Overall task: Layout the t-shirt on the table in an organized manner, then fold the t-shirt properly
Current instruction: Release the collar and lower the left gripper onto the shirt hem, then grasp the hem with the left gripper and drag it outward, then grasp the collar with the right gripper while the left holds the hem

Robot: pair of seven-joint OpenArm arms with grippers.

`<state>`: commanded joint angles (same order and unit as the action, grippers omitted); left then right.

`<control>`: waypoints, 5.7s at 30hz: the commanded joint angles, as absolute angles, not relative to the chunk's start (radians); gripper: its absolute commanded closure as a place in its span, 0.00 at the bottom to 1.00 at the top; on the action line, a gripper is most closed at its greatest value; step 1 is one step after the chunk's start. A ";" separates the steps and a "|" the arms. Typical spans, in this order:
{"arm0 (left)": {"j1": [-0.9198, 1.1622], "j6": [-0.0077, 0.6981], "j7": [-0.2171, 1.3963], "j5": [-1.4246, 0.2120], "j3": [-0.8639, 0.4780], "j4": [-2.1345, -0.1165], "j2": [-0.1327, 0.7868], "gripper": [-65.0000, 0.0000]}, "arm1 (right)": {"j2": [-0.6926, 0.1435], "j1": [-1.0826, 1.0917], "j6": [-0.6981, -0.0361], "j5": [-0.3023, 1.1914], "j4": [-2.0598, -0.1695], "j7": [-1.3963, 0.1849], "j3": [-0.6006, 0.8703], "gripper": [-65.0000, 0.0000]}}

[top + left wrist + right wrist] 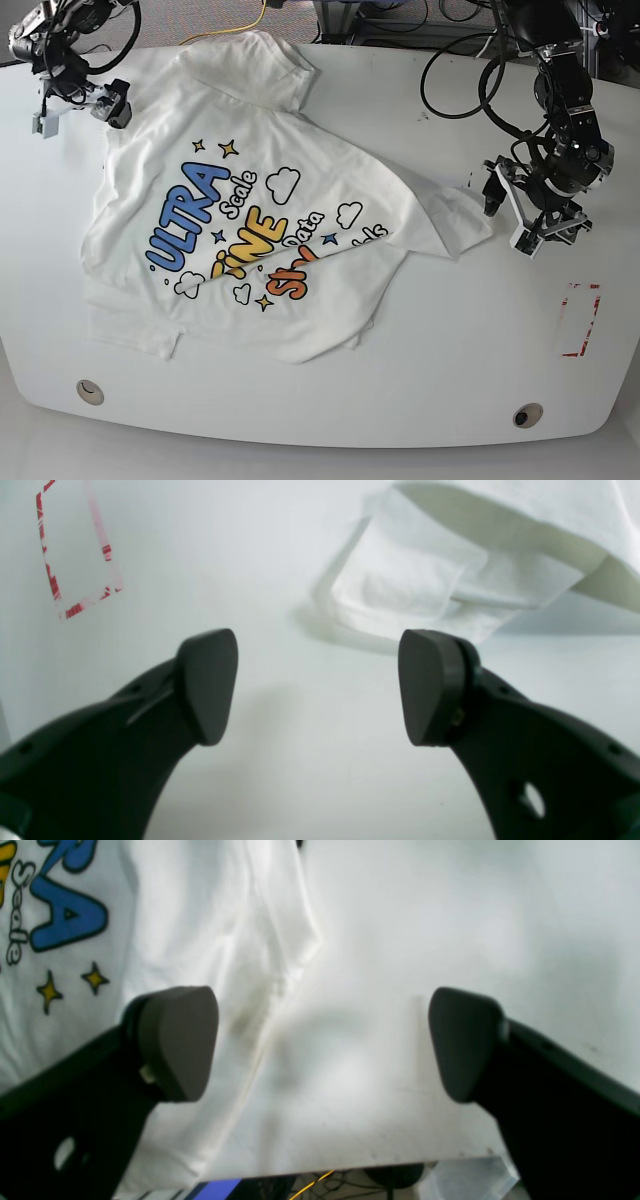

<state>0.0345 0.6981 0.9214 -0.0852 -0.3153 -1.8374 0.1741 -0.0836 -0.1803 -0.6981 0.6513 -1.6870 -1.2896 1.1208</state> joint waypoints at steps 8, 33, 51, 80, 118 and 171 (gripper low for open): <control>0.035 0.698 0.921 -0.085 -0.315 -1.837 0.174 0.28 | -0.050 -0.179 -0.698 0.647 -1.684 -1.287 1.067 0.00; 0.012 0.698 0.921 -0.085 -0.318 -1.837 0.173 0.28 | -0.025 -0.134 -0.698 0.642 -1.682 -1.287 1.059 0.86; -0.174 0.698 0.924 -0.091 -0.320 -1.633 0.070 0.26 | -0.044 -0.140 -0.698 0.641 -1.689 -1.287 1.007 1.00; -0.232 0.698 0.920 -0.093 -0.351 -1.296 0.101 0.35 | -0.045 -0.136 -0.698 0.642 -1.689 -1.287 1.006 1.00; -0.225 0.698 0.920 -0.085 -0.232 -1.773 0.329 1.00 | -0.139 -0.136 -0.698 0.644 -1.888 -1.294 0.947 1.00; -0.065 0.698 0.920 -0.085 -0.236 -1.836 0.331 1.00 | -0.102 -0.360 -0.698 0.891 -1.768 -1.250 0.883 0.00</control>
<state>-0.0652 0.6981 0.9198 -0.0852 -0.2355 -1.8359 0.3307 -0.1020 -0.3598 -0.6981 0.8907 -1.7683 -1.2497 0.8830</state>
